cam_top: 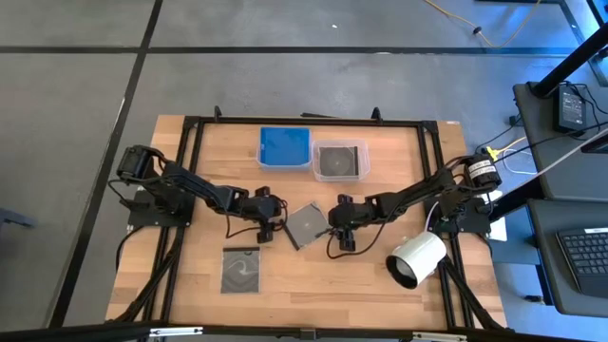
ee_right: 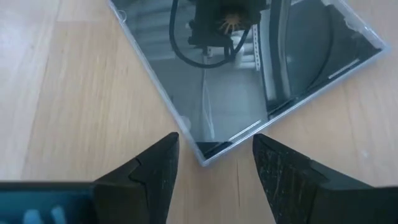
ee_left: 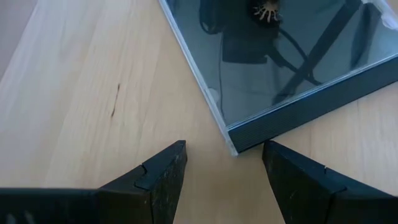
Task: Pick & place jewel cases by type
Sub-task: Put the right black CD case into the transparent bin
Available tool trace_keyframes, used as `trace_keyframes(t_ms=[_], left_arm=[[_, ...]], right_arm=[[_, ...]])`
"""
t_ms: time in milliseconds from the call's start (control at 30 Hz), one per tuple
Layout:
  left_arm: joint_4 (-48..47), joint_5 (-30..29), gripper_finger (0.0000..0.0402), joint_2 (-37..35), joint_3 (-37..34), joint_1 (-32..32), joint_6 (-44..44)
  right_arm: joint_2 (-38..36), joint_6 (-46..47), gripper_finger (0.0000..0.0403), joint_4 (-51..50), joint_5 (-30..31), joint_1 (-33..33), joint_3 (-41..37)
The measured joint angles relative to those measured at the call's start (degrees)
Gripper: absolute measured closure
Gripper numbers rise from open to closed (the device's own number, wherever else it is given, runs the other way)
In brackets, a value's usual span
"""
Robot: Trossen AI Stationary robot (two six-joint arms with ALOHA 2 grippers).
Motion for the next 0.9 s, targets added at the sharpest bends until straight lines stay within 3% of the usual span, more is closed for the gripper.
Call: trace_keyframes(t_ms=[900], left_arm=[[6.5, 5.8, 0.0236, 0.3, -0.4, 0.0, 1.7]], right_arm=[[3.2, 1.2, 0.0193, 2.0, 0.4, 0.0, 0.0]])
